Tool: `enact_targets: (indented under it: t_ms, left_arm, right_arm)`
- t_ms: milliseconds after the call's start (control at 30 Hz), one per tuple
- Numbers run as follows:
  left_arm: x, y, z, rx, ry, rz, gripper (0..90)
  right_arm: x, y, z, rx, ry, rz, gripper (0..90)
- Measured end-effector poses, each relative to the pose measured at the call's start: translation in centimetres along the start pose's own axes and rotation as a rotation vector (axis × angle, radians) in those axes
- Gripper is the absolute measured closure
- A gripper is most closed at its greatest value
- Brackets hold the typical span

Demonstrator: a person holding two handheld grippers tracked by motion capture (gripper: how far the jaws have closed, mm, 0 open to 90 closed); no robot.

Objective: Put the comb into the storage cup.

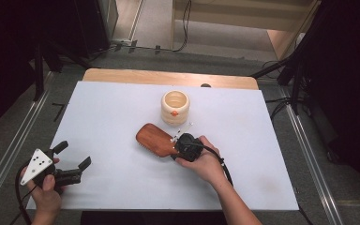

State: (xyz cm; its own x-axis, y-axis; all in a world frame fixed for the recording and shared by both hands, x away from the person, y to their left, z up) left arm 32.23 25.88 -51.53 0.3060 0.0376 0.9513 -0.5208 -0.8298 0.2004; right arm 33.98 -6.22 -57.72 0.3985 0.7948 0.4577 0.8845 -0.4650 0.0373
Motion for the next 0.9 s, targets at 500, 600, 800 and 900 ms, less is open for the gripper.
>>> enact_targets:
  t_ms: [500,600,800,900]
  left_arm:
    - [0.0,0.0,0.0,0.002,-0.001,0.002,0.0]
    - [0.0,0.0,0.0,0.003,-0.001,0.002,0.0]
    - [0.0,0.0,0.0,0.005,-0.003,0.004,0.0]
    - [0.0,0.0,0.0,0.005,-0.004,0.007,0.0]
  right_arm:
    - [-0.2,-0.5,-0.3,-0.023,0.093,0.001,69.6]
    - [-0.1,-0.5,-0.5,-0.028,0.122,0.003,69.6]
    - [0.2,-0.5,-1.1,-0.049,0.171,-0.007,69.6]
    - [0.4,-0.5,-1.4,-0.056,0.194,-0.008,69.6]
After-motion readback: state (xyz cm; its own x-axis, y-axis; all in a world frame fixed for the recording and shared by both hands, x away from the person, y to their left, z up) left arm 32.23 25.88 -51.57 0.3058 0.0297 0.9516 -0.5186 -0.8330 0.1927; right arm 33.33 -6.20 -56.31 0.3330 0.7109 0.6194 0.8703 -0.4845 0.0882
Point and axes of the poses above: each handheld gripper's, and its own axes: z roughly forward along the jaws, x roughly out of its top, y roughly to its right, the point moved 10 cm from there along z, roughly forward along the jaws, and after that the axes turned 11 degrees about -z, right-handed, at the moved point
